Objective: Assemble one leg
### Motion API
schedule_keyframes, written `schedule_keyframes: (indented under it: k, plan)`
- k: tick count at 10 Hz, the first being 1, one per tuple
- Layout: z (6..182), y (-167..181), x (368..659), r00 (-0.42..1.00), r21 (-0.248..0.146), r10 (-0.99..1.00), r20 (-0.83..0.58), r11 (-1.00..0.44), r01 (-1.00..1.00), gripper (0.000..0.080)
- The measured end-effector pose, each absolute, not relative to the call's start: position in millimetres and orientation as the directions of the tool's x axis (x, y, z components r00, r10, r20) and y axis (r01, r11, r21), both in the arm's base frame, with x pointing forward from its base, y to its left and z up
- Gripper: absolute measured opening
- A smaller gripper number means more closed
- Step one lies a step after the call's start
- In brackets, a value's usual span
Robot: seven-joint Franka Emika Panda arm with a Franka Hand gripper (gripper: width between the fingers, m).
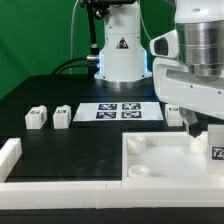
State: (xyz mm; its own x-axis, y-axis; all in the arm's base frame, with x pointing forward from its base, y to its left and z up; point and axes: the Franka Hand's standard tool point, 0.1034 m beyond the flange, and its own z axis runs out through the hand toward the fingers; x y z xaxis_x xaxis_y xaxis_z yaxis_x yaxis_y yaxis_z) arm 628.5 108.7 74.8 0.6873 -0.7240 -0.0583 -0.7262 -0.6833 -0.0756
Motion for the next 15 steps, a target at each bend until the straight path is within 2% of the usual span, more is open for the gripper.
schedule_keyframes:
  k: [1,2,4,5,6,7,8,9,10,13,15]
  plan:
    - [75.5,112.6,629.3,0.833,-0.071,-0.553,-0.025,-0.830,-0.553,0.0649]
    - [74.1,118.9,628.1,0.917,-0.073,-0.398,-0.009,-0.915,-0.397,0.0649]
    - [73.8,119.0,627.3,0.989,-0.063,-0.151,0.008,-0.987,-0.150,0.0649]
    - [73.7,118.5,627.4,0.987,-0.062,-0.158,0.007,-0.986,-0.157,0.0649]
    - [73.6,118.5,627.4,0.986,-0.063,-0.169,0.007,-0.984,-0.168,0.0525]
    - [73.7,118.5,627.4,0.982,-0.063,-0.190,0.005,-0.980,-0.189,0.0525]
    - [73.7,118.9,627.4,0.970,-0.066,-0.242,0.001,-0.968,-0.241,0.0386]
    - [73.2,117.3,627.1,0.946,-0.064,-0.323,-0.005,-0.944,-0.323,0.0295]
    - [73.1,116.9,627.0,0.924,-0.064,-0.382,-0.009,-0.922,-0.382,0.0295]
    - [76.9,118.4,625.7,0.621,-0.026,-0.782,-0.046,-0.621,-0.783,0.0295]
    - [74.3,115.4,628.0,0.203,-0.017,-0.976,-0.079,-0.202,-0.979,0.0295]
